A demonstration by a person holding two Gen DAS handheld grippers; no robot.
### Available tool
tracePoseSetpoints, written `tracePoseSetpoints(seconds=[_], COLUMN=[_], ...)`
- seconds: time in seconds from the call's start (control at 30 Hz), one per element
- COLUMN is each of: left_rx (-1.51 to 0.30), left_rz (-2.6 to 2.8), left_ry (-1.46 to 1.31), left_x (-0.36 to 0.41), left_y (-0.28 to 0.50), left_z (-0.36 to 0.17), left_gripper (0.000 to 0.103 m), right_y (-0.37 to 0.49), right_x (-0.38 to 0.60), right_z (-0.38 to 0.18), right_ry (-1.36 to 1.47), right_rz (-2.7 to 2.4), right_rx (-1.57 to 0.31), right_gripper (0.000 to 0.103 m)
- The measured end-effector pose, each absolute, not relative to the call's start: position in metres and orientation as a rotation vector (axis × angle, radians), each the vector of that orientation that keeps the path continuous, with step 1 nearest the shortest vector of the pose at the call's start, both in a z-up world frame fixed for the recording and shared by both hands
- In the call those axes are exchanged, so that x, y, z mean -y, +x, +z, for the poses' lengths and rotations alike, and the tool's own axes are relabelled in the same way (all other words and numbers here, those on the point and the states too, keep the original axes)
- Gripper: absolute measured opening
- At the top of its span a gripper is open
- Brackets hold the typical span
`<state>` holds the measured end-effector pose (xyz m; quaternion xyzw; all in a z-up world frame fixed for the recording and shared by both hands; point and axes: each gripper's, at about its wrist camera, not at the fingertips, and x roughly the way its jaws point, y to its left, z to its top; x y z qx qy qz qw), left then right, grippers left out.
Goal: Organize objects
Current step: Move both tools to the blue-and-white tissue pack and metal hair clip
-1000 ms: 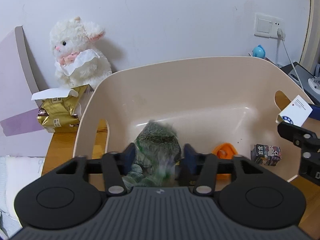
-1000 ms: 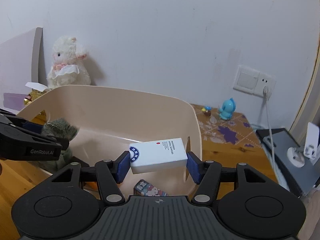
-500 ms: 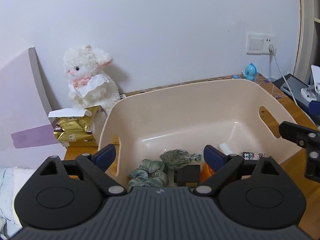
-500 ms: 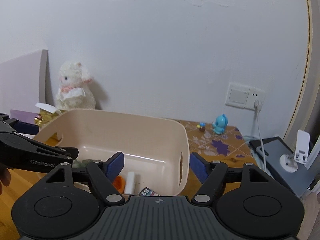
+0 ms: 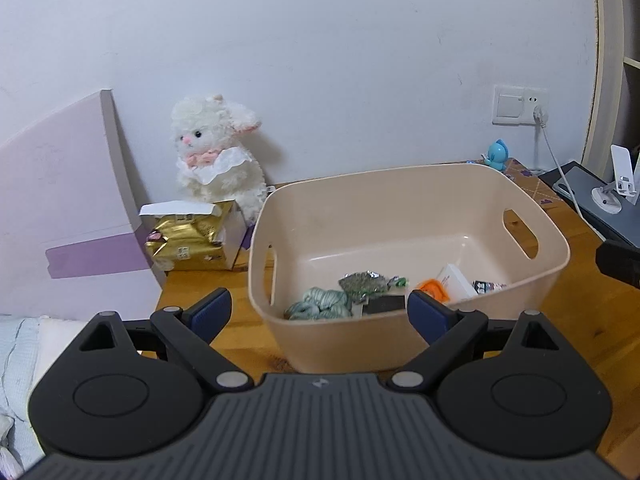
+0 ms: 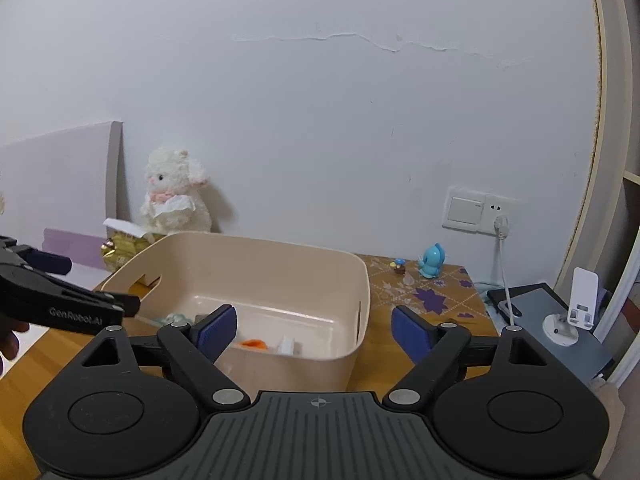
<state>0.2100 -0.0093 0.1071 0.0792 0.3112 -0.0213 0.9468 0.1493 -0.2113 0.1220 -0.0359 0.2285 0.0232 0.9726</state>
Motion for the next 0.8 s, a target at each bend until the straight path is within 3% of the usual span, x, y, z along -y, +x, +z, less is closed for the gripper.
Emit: tracePoseSetpoints(seconds=[0.33, 0.8], left_rx=[-0.674, -0.836], left_rz=[-0.068, -0.131], left_ry=[0.154, 0.141], left_x=[0.007, 0.024], left_y=[0.167, 0.163], left_z=[0.092, 0.03], left_gripper=[0.095, 0.095], right_y=[0.119, 0.126], right_x=[0.215, 0.217], right_z=[0.101, 0.042], right_ry=[-0.096, -0.13], right_rz=[0.063, 0.086], right_rx=[-0.535, -0.719], right_gripper=[0.089, 0.09])
